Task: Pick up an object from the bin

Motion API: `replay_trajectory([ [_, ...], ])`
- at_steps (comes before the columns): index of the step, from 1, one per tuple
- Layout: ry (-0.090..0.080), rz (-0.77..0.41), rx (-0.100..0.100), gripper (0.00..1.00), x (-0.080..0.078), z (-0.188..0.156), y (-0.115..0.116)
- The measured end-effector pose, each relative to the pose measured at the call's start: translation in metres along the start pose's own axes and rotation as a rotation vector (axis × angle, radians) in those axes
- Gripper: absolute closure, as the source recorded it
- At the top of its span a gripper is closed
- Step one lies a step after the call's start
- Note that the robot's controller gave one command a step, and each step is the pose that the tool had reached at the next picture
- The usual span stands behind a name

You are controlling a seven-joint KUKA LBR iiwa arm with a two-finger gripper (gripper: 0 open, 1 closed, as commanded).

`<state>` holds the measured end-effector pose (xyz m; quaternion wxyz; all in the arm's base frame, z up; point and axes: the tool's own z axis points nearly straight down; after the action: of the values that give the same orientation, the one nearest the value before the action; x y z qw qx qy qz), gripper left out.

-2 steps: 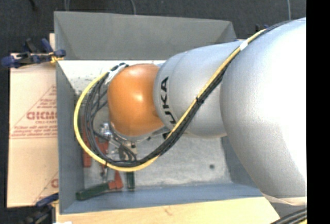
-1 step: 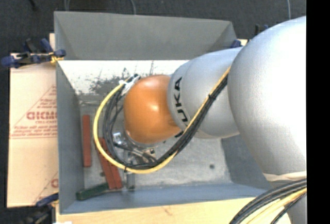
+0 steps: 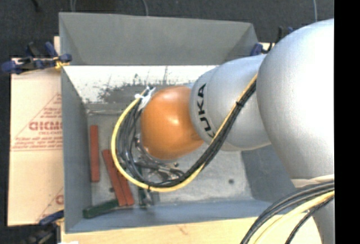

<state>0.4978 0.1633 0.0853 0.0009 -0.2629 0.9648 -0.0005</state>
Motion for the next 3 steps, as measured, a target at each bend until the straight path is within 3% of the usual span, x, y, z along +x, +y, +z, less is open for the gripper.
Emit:
replay_trajectory([
  [1,-0.001,-0.063,0.0,0.0,-0.024,0.001,0.006],
  [2,-0.004,-0.383,0.001,0.0,-0.029,0.009,0.021],
  [3,-0.013,-0.756,0.004,1.0,-0.045,0.006,0.045],
])
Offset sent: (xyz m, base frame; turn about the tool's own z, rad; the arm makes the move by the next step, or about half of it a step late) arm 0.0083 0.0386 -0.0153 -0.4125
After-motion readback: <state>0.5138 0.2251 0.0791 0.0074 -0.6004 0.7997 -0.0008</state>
